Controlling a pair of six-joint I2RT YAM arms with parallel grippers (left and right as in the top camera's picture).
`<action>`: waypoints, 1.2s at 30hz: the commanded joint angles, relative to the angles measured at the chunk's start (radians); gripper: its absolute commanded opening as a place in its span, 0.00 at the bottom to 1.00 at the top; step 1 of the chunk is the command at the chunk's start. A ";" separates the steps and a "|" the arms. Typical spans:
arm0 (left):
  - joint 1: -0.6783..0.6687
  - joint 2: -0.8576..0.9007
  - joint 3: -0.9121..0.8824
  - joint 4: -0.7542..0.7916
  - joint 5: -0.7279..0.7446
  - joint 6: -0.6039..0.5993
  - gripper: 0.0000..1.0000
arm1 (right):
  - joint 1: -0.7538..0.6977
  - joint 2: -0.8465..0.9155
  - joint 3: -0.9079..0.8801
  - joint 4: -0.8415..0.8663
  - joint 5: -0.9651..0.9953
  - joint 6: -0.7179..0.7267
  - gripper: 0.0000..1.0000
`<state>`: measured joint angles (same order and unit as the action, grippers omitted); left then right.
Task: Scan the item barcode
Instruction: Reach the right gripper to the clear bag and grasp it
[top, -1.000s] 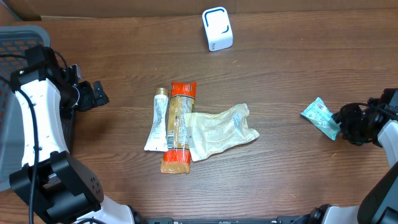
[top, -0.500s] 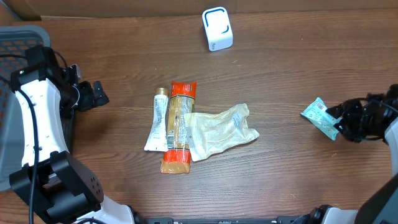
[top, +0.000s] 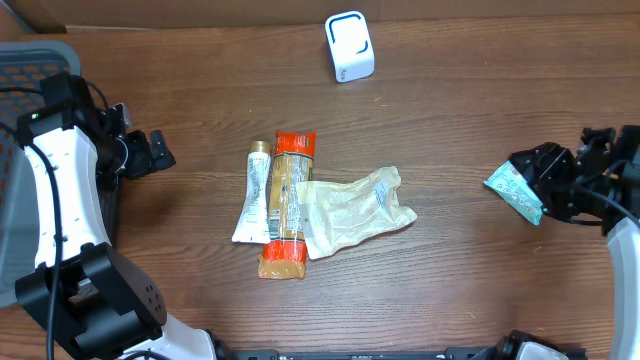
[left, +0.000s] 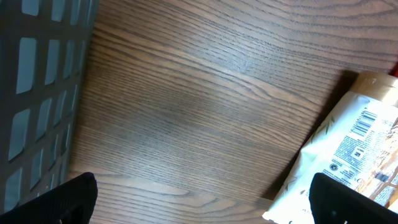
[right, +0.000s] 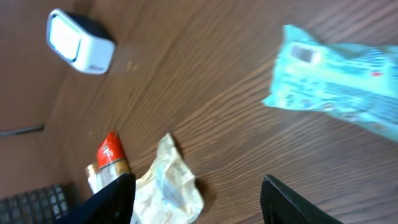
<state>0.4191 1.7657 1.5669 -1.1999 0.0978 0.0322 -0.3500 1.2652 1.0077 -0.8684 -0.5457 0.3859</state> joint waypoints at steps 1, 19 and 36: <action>0.012 0.007 0.012 0.000 0.004 -0.017 1.00 | 0.072 -0.060 0.028 0.010 -0.014 0.034 0.65; 0.012 0.007 0.012 0.000 0.004 -0.017 0.99 | 0.563 0.207 0.026 0.149 -0.017 0.223 1.00; 0.012 0.007 0.012 0.000 0.004 -0.017 1.00 | 0.867 0.439 0.026 0.171 0.117 0.459 0.91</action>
<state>0.4191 1.7660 1.5669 -1.2003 0.0982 0.0322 0.4816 1.6985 1.0100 -0.6914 -0.5014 0.7746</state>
